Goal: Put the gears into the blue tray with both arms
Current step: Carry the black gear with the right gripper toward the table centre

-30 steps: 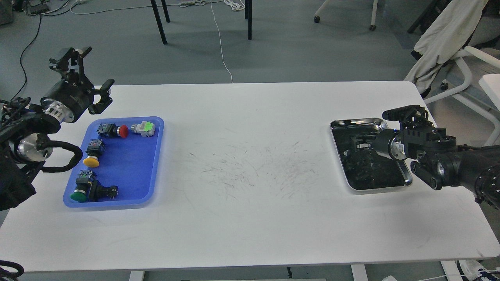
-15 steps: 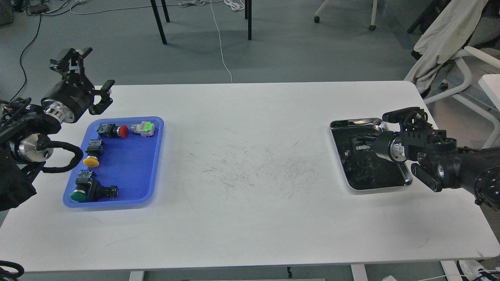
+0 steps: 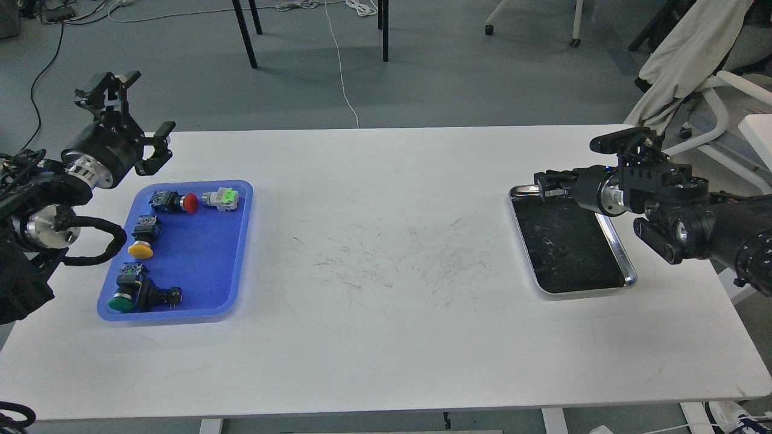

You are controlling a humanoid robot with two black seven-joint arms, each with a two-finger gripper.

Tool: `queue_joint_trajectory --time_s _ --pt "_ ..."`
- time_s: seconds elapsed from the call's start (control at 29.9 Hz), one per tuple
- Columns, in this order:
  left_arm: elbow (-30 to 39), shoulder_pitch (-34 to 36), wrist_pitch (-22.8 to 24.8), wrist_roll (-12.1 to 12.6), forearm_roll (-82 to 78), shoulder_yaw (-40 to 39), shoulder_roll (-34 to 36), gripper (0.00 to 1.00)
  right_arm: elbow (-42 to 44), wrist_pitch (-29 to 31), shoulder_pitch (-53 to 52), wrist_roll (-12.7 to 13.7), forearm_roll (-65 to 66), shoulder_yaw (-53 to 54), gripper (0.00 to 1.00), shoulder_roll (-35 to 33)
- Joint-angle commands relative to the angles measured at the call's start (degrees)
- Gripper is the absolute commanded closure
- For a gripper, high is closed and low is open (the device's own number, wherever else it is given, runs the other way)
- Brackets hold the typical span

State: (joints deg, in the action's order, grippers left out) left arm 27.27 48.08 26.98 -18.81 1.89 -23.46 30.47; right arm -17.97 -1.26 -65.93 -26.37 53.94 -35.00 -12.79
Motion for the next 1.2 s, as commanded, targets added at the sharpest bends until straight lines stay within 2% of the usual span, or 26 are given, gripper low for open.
queue_joint_trajectory --time_s 0.0,0.23,0.6,0.74,0.84,0.9,1.17 --pt "0.2 0.1 0.0 0.0 0.0 0.0 0.6 0.01 -0.3 -1.4 -2.3 0.0 -0.1 0.1 0.99 4.1" --pt "0.6 0.3 0.0 0.1 0.0 -0.1 2.6 0.01 -0.5 -4.4 -5.3 -0.9 0.1 -0.1 0.99 12.8" --pt "2.8 0.3 -0.1 0.1 0.0 -0.1 4.6 0.01 -1.5 -12.0 -5.6 -1.6 1.1 -1.5 0.99 12.8" --pt "2.8 0.3 0.0 0.1 0.0 -0.1 4.9 0.01 -6.5 -14.3 -6.7 -1.6 0.8 -1.5 0.99 12.8" --pt "3.0 0.3 0.0 0.1 0.0 -0.1 5.6 0.01 -16.8 -14.6 -9.5 -1.6 0.9 1.1 0.99 12.8" --pt "3.1 0.3 0.0 0.1 0.0 -0.1 5.6 0.01 -19.8 -14.6 -10.1 -1.6 0.9 2.3 0.99 12.8" --pt "3.2 0.3 0.0 0.1 0.0 -0.1 5.7 0.01 -26.3 -14.5 -10.2 -1.6 1.4 3.4 0.99 12.8"
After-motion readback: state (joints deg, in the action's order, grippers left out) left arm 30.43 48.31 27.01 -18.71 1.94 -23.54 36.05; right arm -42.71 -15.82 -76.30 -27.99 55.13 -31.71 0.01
